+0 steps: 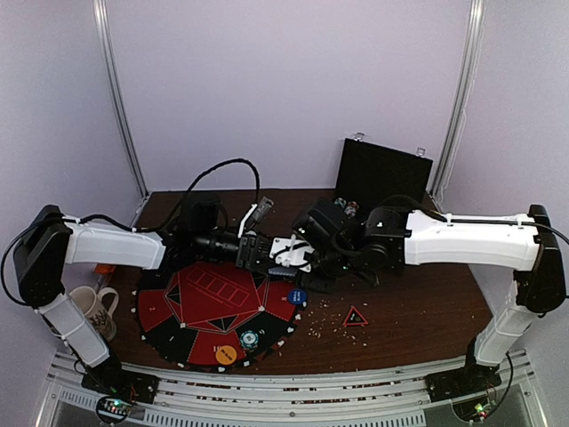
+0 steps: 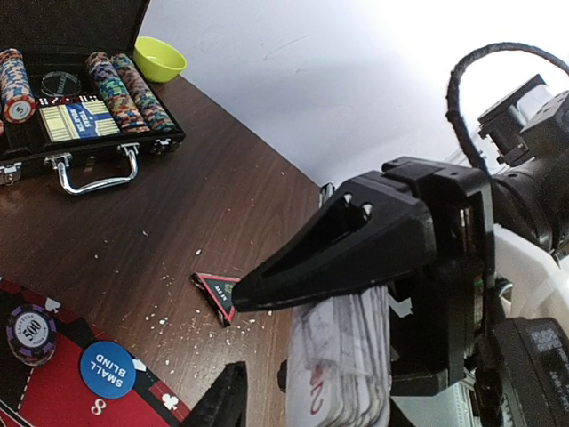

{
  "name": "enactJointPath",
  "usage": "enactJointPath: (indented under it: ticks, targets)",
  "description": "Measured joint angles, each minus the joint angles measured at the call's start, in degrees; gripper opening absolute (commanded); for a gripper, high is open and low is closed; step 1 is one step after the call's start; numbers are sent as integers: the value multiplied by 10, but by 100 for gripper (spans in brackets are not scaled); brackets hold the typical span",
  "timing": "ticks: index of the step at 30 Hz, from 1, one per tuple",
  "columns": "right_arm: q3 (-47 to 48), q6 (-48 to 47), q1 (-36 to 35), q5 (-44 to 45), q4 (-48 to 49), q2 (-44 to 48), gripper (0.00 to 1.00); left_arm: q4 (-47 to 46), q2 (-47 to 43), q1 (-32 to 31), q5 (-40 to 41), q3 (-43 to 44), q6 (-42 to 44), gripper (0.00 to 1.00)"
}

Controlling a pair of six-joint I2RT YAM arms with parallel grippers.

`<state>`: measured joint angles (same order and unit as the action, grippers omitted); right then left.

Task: Distribute texas hold em gaming equipment
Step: Pass from the left arm to the right

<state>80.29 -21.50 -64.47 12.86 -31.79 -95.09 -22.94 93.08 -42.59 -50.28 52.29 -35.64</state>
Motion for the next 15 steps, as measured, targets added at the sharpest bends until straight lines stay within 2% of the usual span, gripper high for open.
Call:
enactJointPath:
  ticks: [9, 15]
  targets:
    - [-2, -4, 3, 11, 1, 0, 49, 114, -8, -3, 56, 42, 76, 40]
    - [-10, -4, 5, 15, 6, 0, 49, 148, -21, -2, 87, 44, 92, 41]
